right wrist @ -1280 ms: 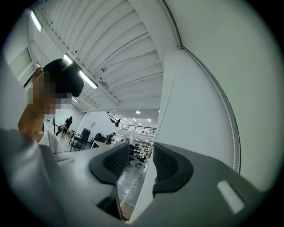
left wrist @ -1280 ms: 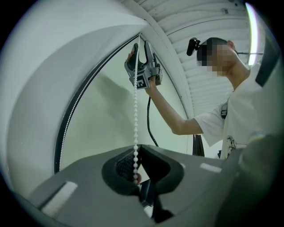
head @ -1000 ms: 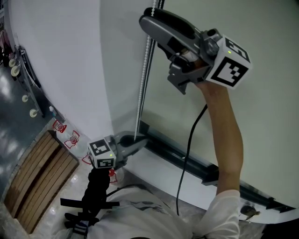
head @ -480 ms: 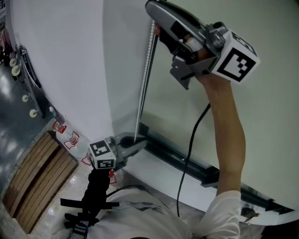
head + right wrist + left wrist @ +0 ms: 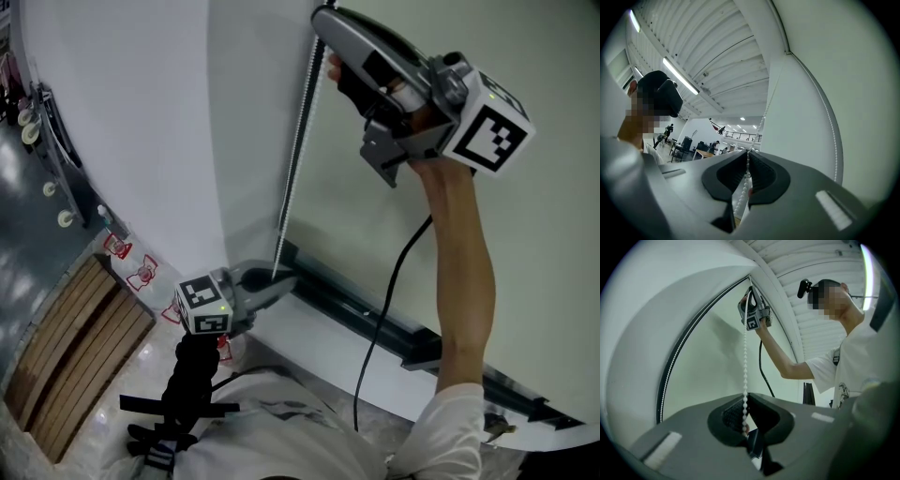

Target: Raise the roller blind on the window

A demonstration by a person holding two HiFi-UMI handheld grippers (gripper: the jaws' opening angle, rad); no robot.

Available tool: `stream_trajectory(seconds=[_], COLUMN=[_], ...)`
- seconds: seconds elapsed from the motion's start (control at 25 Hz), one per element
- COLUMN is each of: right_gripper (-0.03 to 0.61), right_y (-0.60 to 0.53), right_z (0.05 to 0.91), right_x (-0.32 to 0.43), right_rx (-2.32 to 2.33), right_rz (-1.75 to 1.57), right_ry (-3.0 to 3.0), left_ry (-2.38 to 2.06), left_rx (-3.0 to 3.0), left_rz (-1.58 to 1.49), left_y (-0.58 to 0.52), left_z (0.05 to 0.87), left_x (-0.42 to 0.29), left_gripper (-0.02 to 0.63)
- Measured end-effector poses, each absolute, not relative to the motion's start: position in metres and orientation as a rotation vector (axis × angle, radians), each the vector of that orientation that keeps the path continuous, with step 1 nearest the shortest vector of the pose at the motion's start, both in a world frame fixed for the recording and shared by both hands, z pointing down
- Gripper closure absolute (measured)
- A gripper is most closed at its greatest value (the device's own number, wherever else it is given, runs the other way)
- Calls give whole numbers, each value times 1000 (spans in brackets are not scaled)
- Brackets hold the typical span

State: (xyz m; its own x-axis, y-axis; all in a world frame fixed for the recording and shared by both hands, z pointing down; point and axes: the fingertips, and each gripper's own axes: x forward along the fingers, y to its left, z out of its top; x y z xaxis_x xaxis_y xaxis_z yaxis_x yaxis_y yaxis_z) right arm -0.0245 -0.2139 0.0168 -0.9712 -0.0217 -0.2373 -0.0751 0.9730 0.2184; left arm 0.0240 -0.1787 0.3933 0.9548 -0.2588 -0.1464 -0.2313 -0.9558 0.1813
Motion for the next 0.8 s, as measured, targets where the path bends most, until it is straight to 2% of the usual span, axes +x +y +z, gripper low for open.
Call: stream_trajectory(seconds=[0.36, 0.8], right_gripper=[563, 563], right_y=[-215, -203], right_z=[69, 193], right_x=[-28, -45], right_rx=[-84, -72], right_rz=[293, 139], right_ry=[2950, 3110], left_ry=[-365, -369], left_rx=[2935, 2927], left_rz=[-264, -283], left_y=[-184, -183], left_z=[386, 384], left_x=[26, 22], left_gripper=[615, 615])
